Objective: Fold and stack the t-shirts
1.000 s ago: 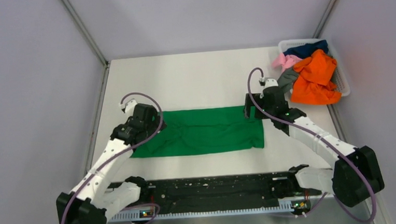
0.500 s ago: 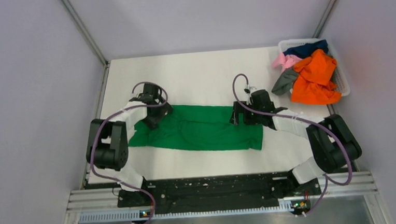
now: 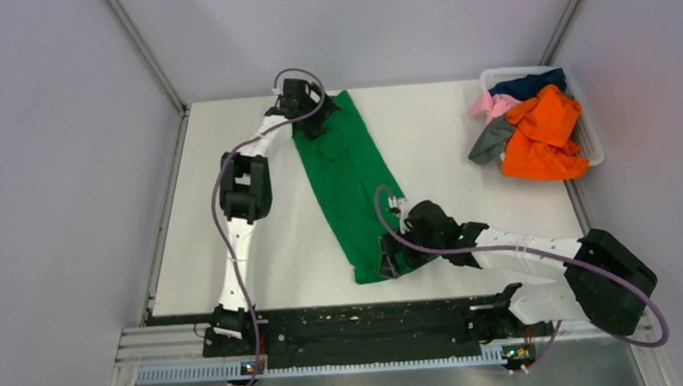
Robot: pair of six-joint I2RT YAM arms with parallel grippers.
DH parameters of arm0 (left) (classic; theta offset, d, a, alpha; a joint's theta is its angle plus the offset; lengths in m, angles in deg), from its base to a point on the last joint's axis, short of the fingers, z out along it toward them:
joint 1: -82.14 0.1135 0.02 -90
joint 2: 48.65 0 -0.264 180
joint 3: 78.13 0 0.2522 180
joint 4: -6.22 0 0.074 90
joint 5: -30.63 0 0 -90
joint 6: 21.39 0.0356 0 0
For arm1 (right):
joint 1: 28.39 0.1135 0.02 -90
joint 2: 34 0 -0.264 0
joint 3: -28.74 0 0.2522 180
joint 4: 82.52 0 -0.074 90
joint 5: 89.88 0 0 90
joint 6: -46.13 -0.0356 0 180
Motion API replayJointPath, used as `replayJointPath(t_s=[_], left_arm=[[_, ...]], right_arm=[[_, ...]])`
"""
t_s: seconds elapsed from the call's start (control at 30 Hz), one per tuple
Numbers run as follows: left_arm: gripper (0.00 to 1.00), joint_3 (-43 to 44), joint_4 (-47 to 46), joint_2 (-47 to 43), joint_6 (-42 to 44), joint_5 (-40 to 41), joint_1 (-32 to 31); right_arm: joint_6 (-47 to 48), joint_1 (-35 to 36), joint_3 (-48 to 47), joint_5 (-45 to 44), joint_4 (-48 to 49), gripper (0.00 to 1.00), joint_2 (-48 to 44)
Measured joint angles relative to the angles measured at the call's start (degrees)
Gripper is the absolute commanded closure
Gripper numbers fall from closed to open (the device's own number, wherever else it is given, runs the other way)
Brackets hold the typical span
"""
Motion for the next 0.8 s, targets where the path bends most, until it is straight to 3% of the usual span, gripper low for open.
replayJointPath(t_s=[0.2, 0.33, 0.53, 0.67, 0.8], left_arm=[[0.01, 21.4, -16.1, 18.5, -9.1, -10.2, -2.7], [0.01, 22.8, -22.8, 21.1, -11.4, -10.6, -3.7], [0.01, 21.9, -19.9, 18.9, -6.1, -12.0, -4.0], [0.01, 6.2, -9.0, 3.4, 2.2, -10.3, -4.8], [0.02, -20.9, -4.0, -25.3, 8.4, -2.2, -7.4]], right_arm=[[0.2, 9.4, -4.9, 1.6, 4.2, 0.01, 7.9], [0.1, 12.5, -7.5, 1.9, 5.1, 0.01, 10.3], [-1.6, 12.8, -8.7, -6.2, 4.6, 0.01, 4.8], [-5.0, 12.5, -8.7, -15.6, 3.3, 0.01, -4.5], [-8.9, 9.7, -6.4, -20.5, 1.2, 0.01, -12.0]])
